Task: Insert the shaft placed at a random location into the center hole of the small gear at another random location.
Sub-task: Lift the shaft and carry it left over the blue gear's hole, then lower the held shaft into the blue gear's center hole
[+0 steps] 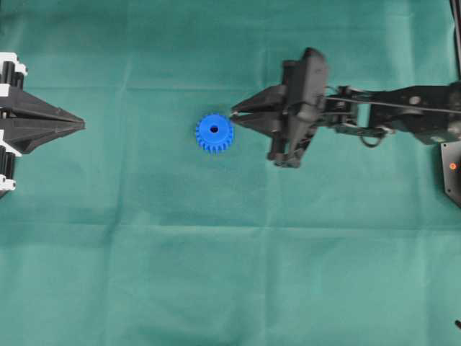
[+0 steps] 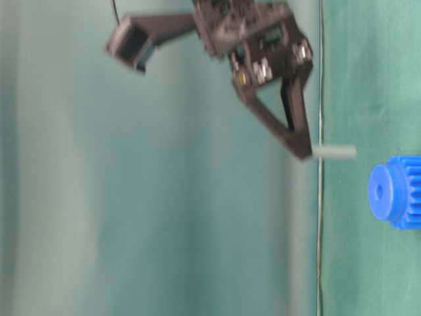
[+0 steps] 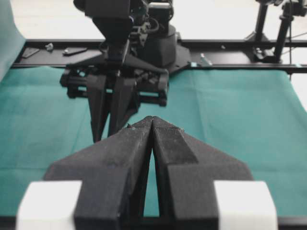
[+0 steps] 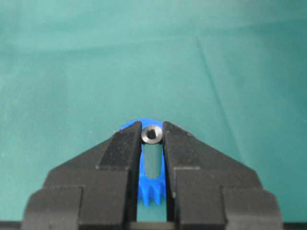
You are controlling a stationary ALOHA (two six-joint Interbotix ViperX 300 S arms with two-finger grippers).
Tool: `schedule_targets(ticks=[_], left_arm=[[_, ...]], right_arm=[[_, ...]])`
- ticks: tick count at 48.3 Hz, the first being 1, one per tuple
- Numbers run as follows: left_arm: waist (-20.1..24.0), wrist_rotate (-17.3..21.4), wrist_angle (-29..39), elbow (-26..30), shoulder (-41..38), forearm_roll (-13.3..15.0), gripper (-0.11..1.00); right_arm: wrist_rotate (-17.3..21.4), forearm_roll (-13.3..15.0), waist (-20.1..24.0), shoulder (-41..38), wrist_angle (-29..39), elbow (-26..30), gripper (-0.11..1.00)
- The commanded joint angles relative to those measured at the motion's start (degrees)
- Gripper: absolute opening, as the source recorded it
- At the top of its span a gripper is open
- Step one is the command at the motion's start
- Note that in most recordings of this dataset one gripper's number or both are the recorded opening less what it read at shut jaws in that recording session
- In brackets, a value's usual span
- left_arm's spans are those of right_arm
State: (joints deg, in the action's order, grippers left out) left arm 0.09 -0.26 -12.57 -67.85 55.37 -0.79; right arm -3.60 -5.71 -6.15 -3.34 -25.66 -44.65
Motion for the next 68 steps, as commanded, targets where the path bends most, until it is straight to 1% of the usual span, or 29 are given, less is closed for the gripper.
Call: schedule_targets(ticks=[1, 7, 13, 55, 68], left_arm=[[-0.1, -0.1, -0.3, 1.4, -0.4, -0.2, 0.01], [0.0, -0.1, -0.4, 1.4, -0.4, -0.2, 0.0], [0.0, -0.1, -0.4, 1.4, -0.4, -0.2, 0.01], [-0.1, -0.1, -0.3, 1.3, -0.5, -0.2, 0.01], [0.0, -0.1, -0.3, 1.3, -0.5, -0.2, 0.0]], right_arm=[[-0.9, 0.6, 0.4, -1.6, 1.3, 4.7, 0.13], [-1.0, 1.0, 0.5, -3.9, 2.5, 7.5, 0.13], [-1.0, 1.1, 0.5, -4.8, 2.9, 8.3, 0.13], [-1.7, 1.1, 0.3, -5.0, 3.4, 7.3, 0.13], [-1.6, 0.9, 0.2, -6.8, 3.2, 7.1, 0.13]])
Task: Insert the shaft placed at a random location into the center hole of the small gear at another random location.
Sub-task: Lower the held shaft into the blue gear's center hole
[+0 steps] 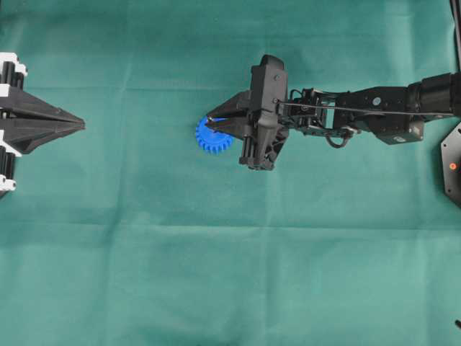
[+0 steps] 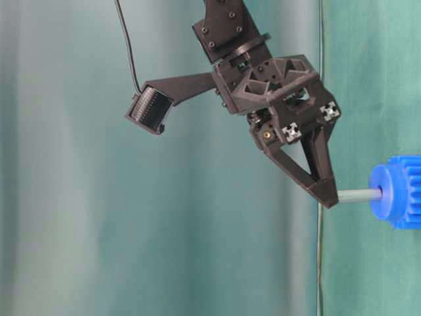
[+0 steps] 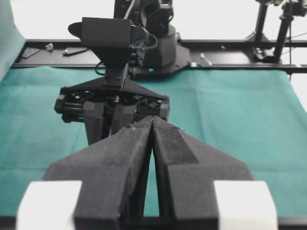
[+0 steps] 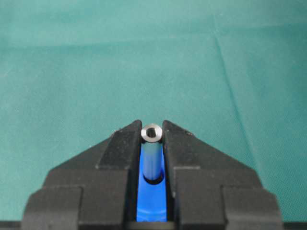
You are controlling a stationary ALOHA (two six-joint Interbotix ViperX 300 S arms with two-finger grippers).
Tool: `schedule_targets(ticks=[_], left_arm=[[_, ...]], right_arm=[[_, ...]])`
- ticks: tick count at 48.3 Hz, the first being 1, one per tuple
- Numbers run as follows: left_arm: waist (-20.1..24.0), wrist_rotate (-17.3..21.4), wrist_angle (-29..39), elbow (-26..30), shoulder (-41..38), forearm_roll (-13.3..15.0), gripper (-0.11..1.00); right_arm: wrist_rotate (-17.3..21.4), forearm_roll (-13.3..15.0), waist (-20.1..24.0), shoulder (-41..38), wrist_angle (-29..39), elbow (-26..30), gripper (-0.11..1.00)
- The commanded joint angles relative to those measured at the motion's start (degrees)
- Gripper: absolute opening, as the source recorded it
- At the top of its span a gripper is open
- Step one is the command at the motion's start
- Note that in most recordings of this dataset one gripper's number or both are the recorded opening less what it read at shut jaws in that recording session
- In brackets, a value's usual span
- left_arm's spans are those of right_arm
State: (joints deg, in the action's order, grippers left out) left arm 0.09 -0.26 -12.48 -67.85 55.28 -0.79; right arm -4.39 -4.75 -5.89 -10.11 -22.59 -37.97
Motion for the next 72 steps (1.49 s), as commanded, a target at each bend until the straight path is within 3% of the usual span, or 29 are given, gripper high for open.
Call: schedule_targets(ticks=[1, 29, 72], left_arm=[[-0.1, -0.1, -0.4, 1.3, -0.4, -0.2, 0.01], [-0.4, -0.2, -0.4, 1.3, -0.4, -0.2, 0.01], [-0.4, -0.2, -0.4, 1.2, -0.4, -0.2, 0.01]], right_arm=[[-0.8, -0.1, -0.1, 0.0, 0.1, 0.4, 0.13], [-2.4, 0.1, -0.1, 4.8, 0.5, 0.4, 0.13], [-2.0, -0.7, -0.1, 0.0, -0.6, 0.4, 0.13]])
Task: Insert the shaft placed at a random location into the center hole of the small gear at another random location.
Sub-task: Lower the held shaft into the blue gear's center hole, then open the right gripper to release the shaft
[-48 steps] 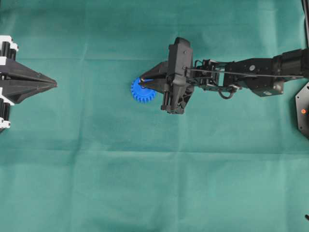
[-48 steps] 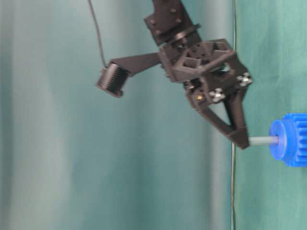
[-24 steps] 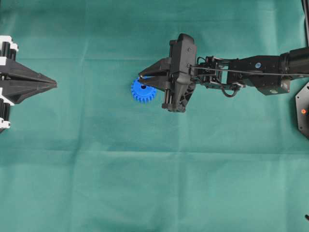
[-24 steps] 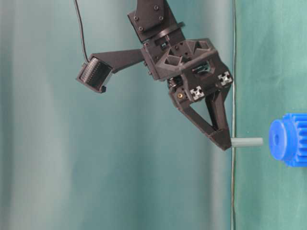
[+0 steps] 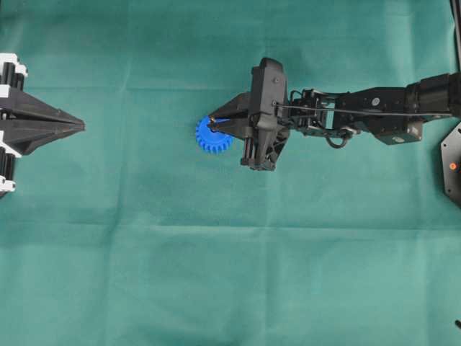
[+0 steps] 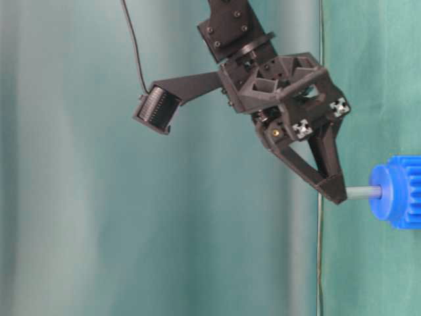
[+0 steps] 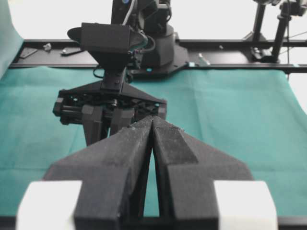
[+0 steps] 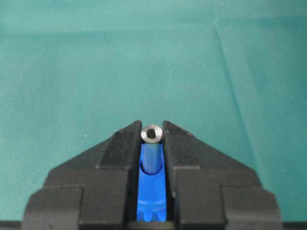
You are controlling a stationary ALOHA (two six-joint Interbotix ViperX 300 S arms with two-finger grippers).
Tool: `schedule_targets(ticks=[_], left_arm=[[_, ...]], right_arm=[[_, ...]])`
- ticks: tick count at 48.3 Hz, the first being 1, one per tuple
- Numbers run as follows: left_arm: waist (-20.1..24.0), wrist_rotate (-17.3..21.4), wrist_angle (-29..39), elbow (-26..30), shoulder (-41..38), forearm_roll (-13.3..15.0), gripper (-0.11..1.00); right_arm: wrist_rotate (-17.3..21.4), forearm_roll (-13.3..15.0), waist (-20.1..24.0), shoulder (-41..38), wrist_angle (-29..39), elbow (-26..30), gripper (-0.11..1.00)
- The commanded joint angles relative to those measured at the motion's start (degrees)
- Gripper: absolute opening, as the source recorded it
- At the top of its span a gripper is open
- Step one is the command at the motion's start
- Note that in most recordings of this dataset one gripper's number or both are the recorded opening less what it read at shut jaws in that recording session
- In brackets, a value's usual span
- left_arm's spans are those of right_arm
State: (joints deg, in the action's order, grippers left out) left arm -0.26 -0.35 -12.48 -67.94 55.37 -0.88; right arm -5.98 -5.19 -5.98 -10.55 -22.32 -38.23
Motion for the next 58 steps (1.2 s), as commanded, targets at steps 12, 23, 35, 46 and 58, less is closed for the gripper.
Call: schedule_targets(ticks=[12, 23, 35, 46, 58], left_arm=[[-0.1, -0.1, -0.4, 1.3, -0.5, -0.1, 0.0], [-0.1, -0.1, -0.4, 1.3, -0.5, -0.1, 0.01], [-0.1, -0.1, -0.4, 1.3, -0.5, -0.1, 0.01], [-0.1, -0.1, -0.3, 1.3, -0.5, -0.1, 0.01], [-0.1, -0.1, -0.3, 1.3, -0.5, -0.1, 0.01]], right_arm=[[-0.4, -0.4, 0.0, -1.5, -1.4, 0.7, 0.13], [-0.4, -0.4, 0.0, -2.1, -1.1, 0.6, 0.13], [-0.3, -0.6, 0.0, -2.5, -1.1, 0.8, 0.13], [0.1, -0.8, 0.1, -2.5, -1.0, 0.6, 0.13], [0.1, -0.8, 0.1, -2.5, -1.2, 0.9, 0.35]])
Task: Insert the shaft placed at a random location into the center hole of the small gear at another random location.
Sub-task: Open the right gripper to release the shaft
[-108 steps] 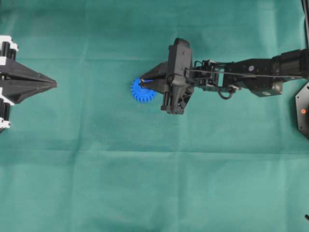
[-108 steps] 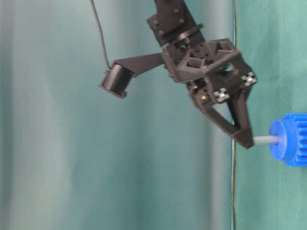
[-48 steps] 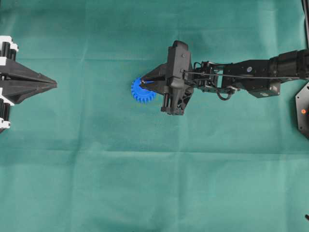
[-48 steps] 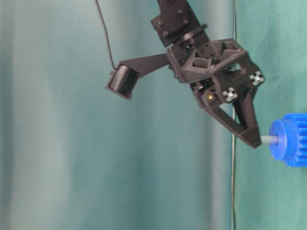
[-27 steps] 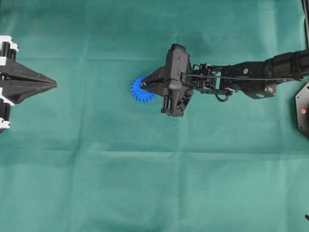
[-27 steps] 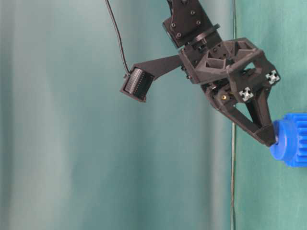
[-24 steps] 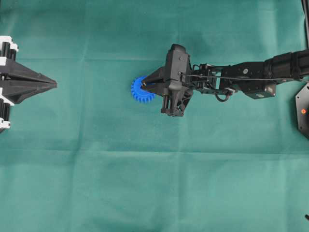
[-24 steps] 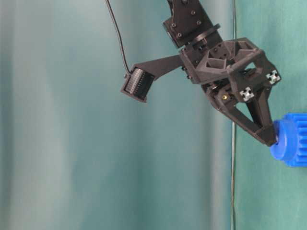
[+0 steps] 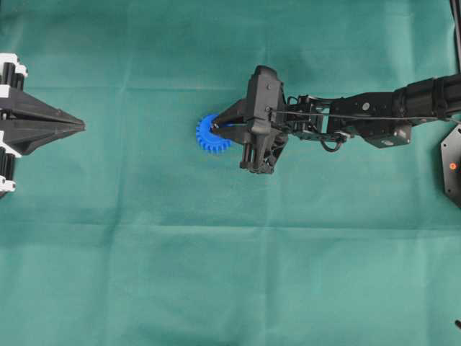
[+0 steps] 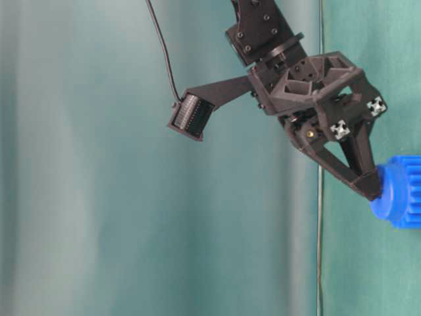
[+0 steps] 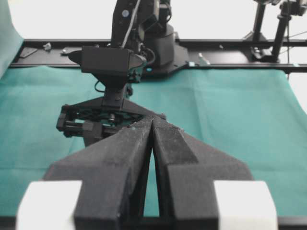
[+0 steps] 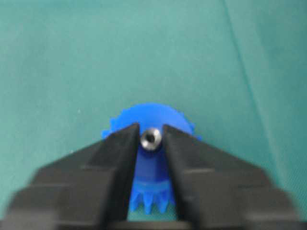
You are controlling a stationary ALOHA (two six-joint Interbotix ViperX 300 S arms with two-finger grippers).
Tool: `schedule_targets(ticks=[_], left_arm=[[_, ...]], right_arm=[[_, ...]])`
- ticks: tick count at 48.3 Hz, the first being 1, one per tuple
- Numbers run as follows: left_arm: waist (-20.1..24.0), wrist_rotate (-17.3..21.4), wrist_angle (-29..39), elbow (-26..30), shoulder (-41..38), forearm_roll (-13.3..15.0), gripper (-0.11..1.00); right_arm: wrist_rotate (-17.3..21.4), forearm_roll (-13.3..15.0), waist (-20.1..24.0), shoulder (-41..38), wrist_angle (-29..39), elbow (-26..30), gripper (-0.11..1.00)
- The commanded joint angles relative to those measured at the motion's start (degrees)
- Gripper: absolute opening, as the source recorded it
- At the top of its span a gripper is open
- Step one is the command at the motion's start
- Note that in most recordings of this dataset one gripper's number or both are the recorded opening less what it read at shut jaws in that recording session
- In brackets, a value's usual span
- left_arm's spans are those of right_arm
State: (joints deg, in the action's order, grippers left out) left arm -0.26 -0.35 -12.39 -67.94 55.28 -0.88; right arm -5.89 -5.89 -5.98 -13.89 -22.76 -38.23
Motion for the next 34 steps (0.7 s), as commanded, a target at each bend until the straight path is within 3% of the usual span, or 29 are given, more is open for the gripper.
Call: schedule_targets(ticks=[1, 6, 8, 18, 34], left_arm=[[-0.1, -0.1, -0.3, 1.3, -0.4, -0.1, 0.0], [-0.1, -0.1, 0.0, 1.3, -0.4, -0.1, 0.01], [-0.1, -0.1, 0.1, 1.3, -0.4, -0.1, 0.0], [-0.1, -0.1, 0.0, 1.3, -0.4, -0.1, 0.0], [-0.1, -0.1, 0.1, 1.3, -0.4, -0.1, 0.01]], right_arm=[[0.0, -0.2, 0.1, 0.9, -0.8, 0.9, 0.41], [0.0, -0.2, 0.1, 0.9, -0.8, 1.1, 0.7], [0.0, -0.2, 0.2, 0.9, -0.9, 1.1, 0.74], [0.0, -0.3, 0.4, 1.2, -0.6, 1.3, 0.7], [-0.1, -0.2, 0.4, 8.5, 1.7, 1.3, 0.7]])
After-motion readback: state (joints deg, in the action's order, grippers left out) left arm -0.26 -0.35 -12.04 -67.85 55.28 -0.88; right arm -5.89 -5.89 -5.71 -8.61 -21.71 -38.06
